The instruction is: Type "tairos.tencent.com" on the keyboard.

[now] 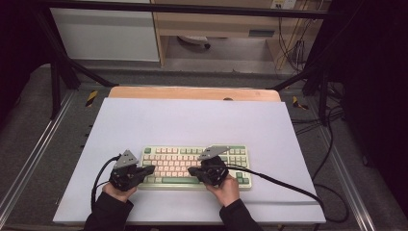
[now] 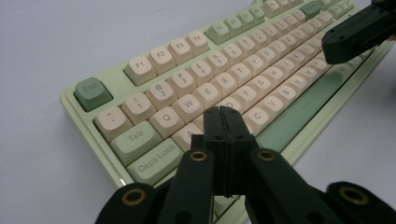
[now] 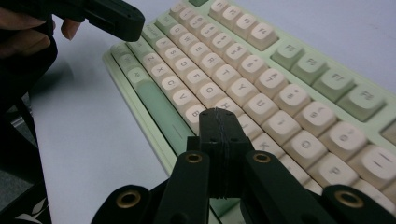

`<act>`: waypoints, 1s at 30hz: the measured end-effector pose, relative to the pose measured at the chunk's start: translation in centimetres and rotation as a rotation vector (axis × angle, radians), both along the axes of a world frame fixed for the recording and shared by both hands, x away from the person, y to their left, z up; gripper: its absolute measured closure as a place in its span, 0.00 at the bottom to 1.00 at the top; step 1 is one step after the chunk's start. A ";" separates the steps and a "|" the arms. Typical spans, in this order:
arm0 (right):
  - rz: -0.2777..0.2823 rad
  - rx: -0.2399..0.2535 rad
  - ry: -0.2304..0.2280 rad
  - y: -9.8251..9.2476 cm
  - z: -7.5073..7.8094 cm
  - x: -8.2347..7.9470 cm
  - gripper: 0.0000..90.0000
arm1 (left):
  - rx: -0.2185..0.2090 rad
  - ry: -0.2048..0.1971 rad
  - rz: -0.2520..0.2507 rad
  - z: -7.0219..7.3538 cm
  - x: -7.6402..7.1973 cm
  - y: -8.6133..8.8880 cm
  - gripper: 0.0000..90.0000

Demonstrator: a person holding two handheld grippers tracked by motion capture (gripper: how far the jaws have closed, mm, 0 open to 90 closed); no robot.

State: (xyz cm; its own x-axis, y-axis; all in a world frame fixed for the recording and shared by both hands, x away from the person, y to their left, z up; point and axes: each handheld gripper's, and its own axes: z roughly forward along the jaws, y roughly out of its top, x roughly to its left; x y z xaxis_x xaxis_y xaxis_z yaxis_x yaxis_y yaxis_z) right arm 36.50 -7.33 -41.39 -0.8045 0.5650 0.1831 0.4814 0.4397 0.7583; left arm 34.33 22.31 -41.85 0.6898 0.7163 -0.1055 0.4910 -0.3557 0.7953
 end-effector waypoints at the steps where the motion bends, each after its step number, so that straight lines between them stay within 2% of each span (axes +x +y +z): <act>1: -0.005 0.001 -0.001 -0.4 0.1 0.0 1.00 | 0.000 0.000 0.001 0.0 0.0 0.0 1.00; 10: -0.058 0.041 0.012 -4.5 0.0 -0.3 1.00 | 0.002 0.001 -0.006 0.0 -0.1 -0.3 1.00; 17: -0.087 0.057 0.015 -6.7 -0.6 -0.5 1.00 | -0.003 -0.004 -0.012 0.2 -0.1 -0.6 1.00; 24: -0.102 0.058 0.019 -8.0 -0.8 -0.7 1.00 | 0.006 -0.009 -0.029 0.6 0.0 -1.6 1.00; 30: -0.099 0.056 0.009 -8.1 -0.7 -0.8 1.00 | 0.017 -0.007 -0.037 0.9 0.8 -2.7 1.00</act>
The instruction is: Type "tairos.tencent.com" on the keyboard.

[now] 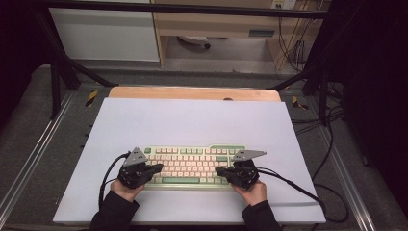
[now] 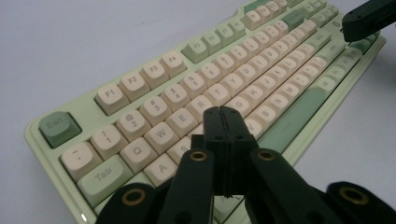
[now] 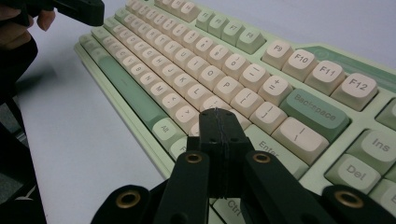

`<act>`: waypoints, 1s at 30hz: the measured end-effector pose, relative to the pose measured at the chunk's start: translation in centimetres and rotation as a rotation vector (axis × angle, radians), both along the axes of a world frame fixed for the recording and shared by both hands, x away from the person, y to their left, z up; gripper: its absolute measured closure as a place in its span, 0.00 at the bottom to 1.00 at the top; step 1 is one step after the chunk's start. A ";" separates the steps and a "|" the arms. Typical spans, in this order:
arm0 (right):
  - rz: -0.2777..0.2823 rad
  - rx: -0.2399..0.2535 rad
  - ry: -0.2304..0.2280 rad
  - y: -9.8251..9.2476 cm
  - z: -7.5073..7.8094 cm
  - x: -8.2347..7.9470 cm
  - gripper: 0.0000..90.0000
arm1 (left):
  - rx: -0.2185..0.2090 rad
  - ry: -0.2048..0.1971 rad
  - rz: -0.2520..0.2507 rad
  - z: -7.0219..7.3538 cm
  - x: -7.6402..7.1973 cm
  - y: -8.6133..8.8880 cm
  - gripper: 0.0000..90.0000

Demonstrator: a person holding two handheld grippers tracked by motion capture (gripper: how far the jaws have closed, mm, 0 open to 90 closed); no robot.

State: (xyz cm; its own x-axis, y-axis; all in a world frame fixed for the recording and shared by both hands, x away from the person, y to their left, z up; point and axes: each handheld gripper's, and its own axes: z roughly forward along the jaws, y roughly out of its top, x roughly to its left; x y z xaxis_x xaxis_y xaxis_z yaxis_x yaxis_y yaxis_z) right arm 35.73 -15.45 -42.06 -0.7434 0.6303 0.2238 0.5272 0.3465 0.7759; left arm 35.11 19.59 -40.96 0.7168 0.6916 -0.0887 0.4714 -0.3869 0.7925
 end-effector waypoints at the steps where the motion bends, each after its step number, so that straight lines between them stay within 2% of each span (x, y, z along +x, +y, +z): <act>1: -0.002 0.000 0.003 0.0 0.0 0.0 1.00 | 0.003 0.001 -0.001 0.0 0.2 -0.2 1.00; 10: 0.003 -0.003 -0.001 0.0 0.0 0.0 1.00 | 0.016 0.017 0.003 0.0 1.6 -1.5 1.00; 19: -0.001 -0.004 0.004 0.0 0.0 0.0 1.00 | 0.010 0.033 0.013 -0.8 2.6 -2.8 1.00; 30: 0.000 -0.005 0.003 0.0 0.0 0.0 1.00 | 0.040 0.041 -0.002 -1.6 3.3 -4.5 1.00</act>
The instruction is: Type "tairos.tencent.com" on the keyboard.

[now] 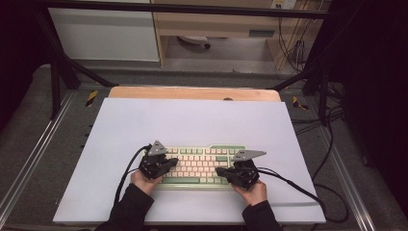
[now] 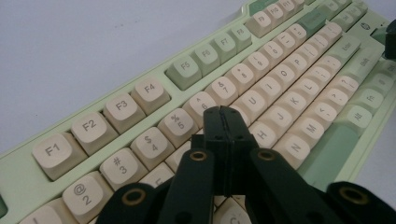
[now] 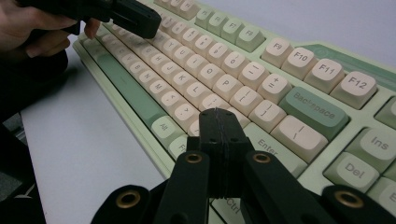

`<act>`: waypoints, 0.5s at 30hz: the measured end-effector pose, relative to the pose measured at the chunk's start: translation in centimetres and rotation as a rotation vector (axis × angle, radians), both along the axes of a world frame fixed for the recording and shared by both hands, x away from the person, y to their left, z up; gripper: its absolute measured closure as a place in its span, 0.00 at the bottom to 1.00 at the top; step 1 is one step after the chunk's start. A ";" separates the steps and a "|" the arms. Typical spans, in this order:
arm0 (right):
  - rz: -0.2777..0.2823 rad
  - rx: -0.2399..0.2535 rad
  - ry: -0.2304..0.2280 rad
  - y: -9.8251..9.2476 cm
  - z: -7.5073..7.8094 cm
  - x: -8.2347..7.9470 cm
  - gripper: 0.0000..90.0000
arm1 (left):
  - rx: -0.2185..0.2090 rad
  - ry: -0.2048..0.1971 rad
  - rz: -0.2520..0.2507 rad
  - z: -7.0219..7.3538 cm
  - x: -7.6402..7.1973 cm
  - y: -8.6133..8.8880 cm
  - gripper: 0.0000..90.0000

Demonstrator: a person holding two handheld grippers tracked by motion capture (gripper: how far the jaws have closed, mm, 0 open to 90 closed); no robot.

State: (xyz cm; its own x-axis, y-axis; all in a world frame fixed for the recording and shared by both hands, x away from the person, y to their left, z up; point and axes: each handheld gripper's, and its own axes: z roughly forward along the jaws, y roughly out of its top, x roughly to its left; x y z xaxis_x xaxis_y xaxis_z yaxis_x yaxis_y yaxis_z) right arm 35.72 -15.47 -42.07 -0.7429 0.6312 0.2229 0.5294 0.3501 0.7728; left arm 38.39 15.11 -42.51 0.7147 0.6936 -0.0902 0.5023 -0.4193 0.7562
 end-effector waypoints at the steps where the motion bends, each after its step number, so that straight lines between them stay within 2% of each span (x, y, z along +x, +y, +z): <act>1: 0.000 -0.001 0.000 0.0 0.0 0.0 1.00 | 0.000 0.003 0.003 -0.1 0.0 -0.1 1.00; 15: 0.001 -0.004 -0.002 0.0 0.0 0.0 1.00 | 0.002 -0.001 0.000 -0.3 0.1 -0.2 1.00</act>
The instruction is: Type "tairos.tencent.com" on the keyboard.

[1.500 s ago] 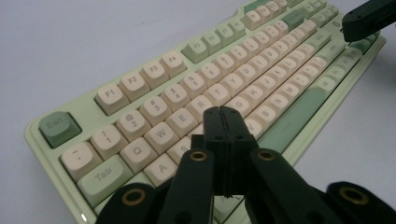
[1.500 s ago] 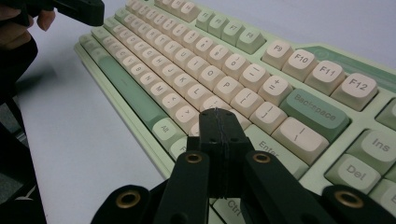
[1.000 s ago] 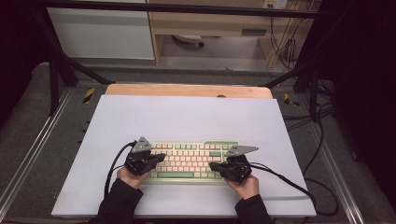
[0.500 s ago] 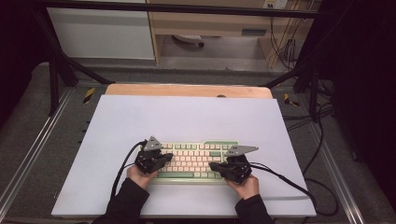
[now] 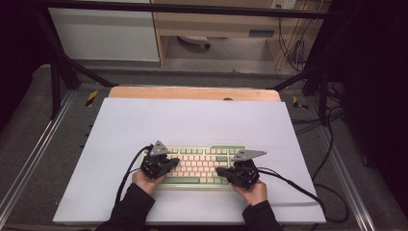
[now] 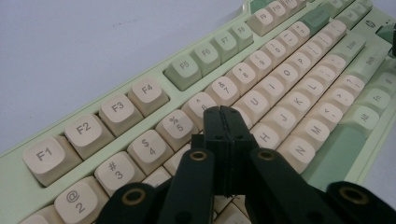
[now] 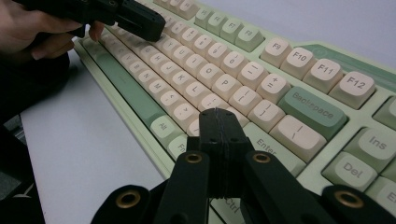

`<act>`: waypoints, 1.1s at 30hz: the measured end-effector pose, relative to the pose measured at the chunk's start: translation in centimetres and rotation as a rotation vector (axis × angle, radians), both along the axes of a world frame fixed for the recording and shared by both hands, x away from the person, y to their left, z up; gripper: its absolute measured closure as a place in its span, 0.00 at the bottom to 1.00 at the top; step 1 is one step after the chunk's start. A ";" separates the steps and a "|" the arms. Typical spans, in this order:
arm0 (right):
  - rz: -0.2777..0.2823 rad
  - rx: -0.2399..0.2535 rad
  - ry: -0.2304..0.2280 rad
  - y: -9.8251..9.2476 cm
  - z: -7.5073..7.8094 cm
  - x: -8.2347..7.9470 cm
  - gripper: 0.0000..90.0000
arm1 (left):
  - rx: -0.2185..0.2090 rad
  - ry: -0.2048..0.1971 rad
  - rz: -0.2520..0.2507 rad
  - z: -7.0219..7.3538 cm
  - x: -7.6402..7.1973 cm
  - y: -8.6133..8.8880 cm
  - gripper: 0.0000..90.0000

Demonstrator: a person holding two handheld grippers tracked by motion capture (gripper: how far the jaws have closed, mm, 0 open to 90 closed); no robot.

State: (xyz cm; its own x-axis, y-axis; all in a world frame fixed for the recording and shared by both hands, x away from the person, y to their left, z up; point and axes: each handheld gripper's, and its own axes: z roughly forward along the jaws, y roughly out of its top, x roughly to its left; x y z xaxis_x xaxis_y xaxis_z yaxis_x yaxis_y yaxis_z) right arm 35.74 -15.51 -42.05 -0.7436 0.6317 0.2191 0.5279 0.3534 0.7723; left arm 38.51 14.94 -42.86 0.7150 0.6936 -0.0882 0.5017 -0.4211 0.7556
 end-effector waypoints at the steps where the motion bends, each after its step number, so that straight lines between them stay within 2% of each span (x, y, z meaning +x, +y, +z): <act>1: -0.001 0.000 0.001 0.0 0.0 0.0 1.00 | 0.005 0.005 0.001 -0.1 0.0 -0.1 1.00; 4: -0.001 0.000 0.002 0.1 -0.1 0.0 1.00 | 0.009 0.001 -0.004 -0.1 0.0 -0.1 1.00; 19: -0.005 0.000 -0.005 -0.1 0.1 -0.1 1.00 | -0.020 -0.021 -0.015 0.9 -1.0 0.7 1.00; 33: -0.006 0.003 -0.006 -0.1 0.3 -0.1 1.00 | -0.033 -0.033 -0.002 1.4 -2.1 2.8 1.00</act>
State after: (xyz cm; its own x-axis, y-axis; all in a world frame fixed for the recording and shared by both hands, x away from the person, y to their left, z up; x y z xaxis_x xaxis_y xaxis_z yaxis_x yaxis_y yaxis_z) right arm 35.60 -15.58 -41.78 -0.7411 0.6354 0.2168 0.5255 0.3481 0.7763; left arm 36.45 17.70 -41.46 0.7191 0.6894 -0.0870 0.4754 -0.3967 0.7853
